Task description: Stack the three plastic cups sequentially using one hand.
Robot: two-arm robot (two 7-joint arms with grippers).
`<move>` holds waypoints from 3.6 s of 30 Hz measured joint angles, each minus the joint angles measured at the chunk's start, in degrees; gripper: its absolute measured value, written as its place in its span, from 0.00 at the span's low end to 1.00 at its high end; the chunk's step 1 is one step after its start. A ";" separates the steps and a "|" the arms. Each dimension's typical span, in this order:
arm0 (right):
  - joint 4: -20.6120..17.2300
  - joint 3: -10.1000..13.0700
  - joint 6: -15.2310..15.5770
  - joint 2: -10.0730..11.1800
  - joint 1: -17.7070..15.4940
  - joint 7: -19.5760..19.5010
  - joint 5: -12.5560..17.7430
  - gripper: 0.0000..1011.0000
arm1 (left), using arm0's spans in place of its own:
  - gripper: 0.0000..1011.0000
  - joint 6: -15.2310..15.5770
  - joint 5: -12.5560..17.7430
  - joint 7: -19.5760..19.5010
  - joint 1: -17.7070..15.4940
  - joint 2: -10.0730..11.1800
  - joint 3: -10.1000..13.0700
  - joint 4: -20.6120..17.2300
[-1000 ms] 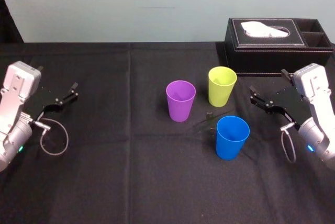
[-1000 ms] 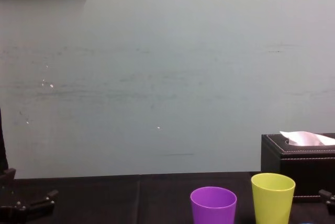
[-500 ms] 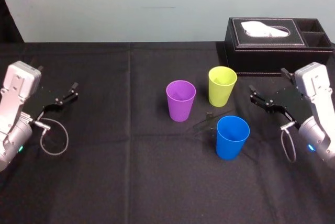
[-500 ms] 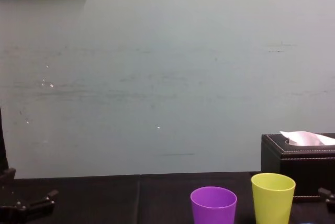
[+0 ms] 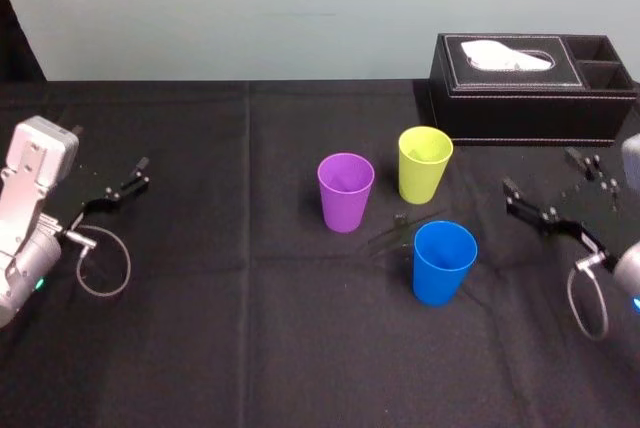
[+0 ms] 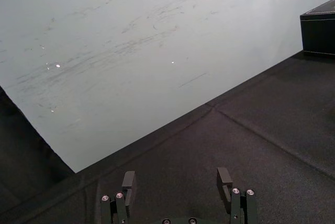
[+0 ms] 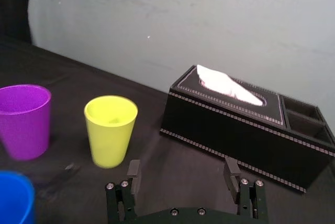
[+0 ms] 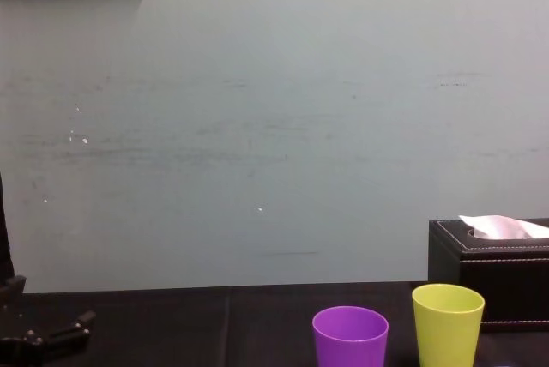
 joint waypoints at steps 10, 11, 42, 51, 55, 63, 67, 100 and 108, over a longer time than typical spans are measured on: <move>-9.29 7.09 1.25 6.40 -13.74 3.36 5.77 0.99 | 1.00 0.00 0.00 0.00 0.00 0.00 0.00 0.00; -10.26 7.91 1.00 7.01 -15.82 3.87 6.28 0.99 | 1.00 0.00 0.00 0.00 0.00 0.00 0.00 0.00; -8.98 4.24 -7.80 0.79 -19.85 12.41 0.21 0.99 | 1.00 0.00 0.00 0.00 0.00 0.00 0.00 0.00; -7.81 3.69 -6.14 -2.56 -18.16 12.77 -0.22 0.99 | 1.00 0.00 0.00 0.00 0.00 0.00 0.00 0.00; -7.49 3.88 -5.11 -3.68 -17.25 13.02 -0.09 0.99 | 1.00 0.00 0.00 0.00 0.00 0.00 0.00 0.00; -6.66 4.04 -2.15 -5.88 -15.10 14.29 0.68 0.99 | 1.00 0.00 0.00 0.00 0.00 0.00 0.00 0.00; -6.36 3.93 -1.10 -6.81 -14.09 14.65 0.47 0.99 | 1.00 0.00 0.00 0.00 0.00 0.00 0.00 0.00; -4.53 3.37 3.77 -11.91 -8.93 15.12 -4.50 0.95 | 1.00 0.00 0.00 0.00 0.00 0.00 0.00 0.00; -4.57 3.32 3.65 -11.81 -8.97 15.12 -4.42 0.77 | 1.00 0.00 0.00 0.00 0.00 0.00 0.00 0.00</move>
